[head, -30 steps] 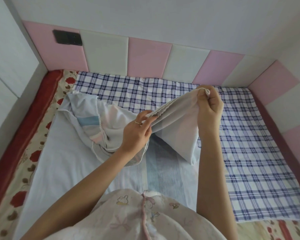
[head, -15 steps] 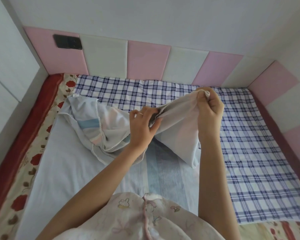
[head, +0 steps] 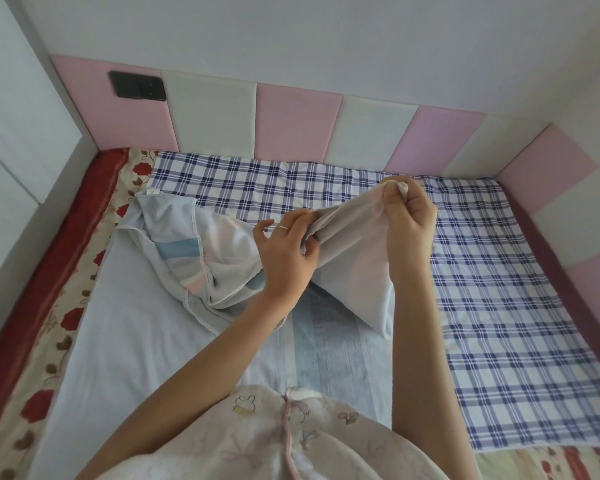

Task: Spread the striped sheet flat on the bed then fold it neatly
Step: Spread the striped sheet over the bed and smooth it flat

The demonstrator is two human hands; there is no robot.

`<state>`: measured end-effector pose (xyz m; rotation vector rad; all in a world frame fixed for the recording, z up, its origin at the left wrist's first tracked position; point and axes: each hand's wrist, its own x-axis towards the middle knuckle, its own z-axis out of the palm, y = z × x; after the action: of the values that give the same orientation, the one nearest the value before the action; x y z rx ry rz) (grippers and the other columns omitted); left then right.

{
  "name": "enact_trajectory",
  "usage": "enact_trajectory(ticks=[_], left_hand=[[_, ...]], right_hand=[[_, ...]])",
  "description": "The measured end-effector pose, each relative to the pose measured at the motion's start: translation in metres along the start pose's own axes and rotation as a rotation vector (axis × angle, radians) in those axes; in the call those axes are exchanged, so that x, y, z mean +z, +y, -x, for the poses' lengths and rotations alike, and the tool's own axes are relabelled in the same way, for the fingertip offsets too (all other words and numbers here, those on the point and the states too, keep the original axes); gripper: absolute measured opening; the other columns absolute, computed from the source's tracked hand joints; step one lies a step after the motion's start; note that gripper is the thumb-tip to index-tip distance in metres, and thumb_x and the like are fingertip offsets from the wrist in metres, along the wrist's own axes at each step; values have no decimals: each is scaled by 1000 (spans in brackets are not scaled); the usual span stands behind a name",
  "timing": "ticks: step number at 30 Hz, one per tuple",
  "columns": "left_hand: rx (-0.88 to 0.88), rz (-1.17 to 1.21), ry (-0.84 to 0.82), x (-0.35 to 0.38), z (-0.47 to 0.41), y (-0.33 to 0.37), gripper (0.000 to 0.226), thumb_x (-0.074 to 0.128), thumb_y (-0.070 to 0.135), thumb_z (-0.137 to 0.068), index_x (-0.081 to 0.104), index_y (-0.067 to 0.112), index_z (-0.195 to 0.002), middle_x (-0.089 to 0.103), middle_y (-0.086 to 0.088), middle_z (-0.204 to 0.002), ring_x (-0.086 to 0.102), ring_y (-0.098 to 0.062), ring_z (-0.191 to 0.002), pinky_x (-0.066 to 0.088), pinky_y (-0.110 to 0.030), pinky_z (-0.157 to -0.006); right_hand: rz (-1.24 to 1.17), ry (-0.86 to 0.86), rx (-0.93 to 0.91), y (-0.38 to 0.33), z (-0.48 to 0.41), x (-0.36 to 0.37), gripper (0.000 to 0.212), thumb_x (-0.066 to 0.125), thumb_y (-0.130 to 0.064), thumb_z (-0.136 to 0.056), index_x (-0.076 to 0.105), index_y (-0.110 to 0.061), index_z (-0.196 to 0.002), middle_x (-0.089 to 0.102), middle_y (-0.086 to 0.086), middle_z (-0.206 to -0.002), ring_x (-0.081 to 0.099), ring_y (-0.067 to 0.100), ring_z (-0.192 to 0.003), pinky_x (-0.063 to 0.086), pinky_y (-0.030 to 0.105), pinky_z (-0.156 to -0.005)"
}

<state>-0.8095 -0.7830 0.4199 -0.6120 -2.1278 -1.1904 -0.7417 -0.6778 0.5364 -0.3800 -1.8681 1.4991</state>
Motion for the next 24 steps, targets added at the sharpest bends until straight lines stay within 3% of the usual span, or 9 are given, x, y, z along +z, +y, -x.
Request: enact_trajectory(ticks=[4, 7, 10, 12, 15, 18, 20, 22, 24], left_hand=[[-37, 19, -41, 5, -9, 13, 10, 57, 19, -77, 67, 18, -74, 66, 10, -68, 61, -9, -61, 37, -40, -78], [-38, 71, -27, 1, -13, 12, 16, 60, 28, -81, 67, 20, -70, 62, 11, -56, 57, -7, -52, 36, -36, -77], [5, 77, -19, -8, -12, 5, 12, 61, 23, -81, 69, 17, -74, 65, 12, -63, 57, -4, -59, 34, -35, -81], [50, 58, -51, -14, -9, -3, 12, 60, 15, -78, 72, 16, -78, 69, 10, -74, 59, -4, -66, 36, -35, -79], [94, 65, -210, -22, -3, -17, 22, 56, 22, -80, 76, 14, -84, 74, 5, -88, 67, -11, -75, 44, -33, -75], [44, 99, -411, -29, 2, -33, 34, 51, 32, -84, 74, 10, -73, 75, 2, -89, 70, -18, -79, 44, -34, -79], [3, 121, -506, -32, 3, -45, 37, 49, 35, -87, 75, 10, -77, 74, 4, -96, 69, -13, -85, 47, -40, -85], [-21, 121, -553, -38, 2, -54, 34, 50, 33, -88, 75, 10, -85, 72, 6, -100, 68, -10, -78, 51, -43, -81], [-41, 108, -553, -47, -6, -55, 28, 54, 27, -86, 76, 10, -87, 73, 5, -99, 62, -9, -59, 54, -40, -70]], right_hand=[[71, -29, -39, -1, 3, 6, 32, 44, -4, -95, 54, -22, -71, 42, -13, -55, 33, 4, -53, 27, 18, -50], [132, -46, -70, -1, 2, 4, 30, 43, -8, -96, 53, -23, -72, 39, 8, -59, 31, 14, -56, 23, 22, -49], [177, -50, -87, 2, 2, -2, 30, 42, -8, -98, 53, -23, -75, 40, 10, -60, 32, 12, -55, 24, 20, -49], [195, -45, -79, 5, 2, -5, 31, 42, -7, -98, 54, -26, -76, 43, 1, -59, 34, 6, -55, 26, 17, -49], [164, -68, -52, 8, 1, -5, 31, 43, -4, -96, 55, -25, -76, 42, -5, -58, 32, 2, -52, 24, 17, -48], [100, -134, -53, 8, 2, -4, 31, 41, 3, -93, 56, -20, -77, 41, -13, -55, 31, 1, -50, 23, 15, -47], [88, -163, -47, 8, 2, -8, 31, 41, 4, -92, 56, -18, -77, 44, -4, -59, 33, 2, -53, 25, 14, -49], [99, -170, -41, 9, 1, -14, 28, 42, 1, -92, 56, -18, -77, 45, 9, -65, 35, 6, -58, 26, 16, -51], [103, -154, -25, 12, -1, -19, 27, 43, 0, -93, 56, -17, -76, 44, 10, -67, 35, 7, -60, 27, 17, -53]])
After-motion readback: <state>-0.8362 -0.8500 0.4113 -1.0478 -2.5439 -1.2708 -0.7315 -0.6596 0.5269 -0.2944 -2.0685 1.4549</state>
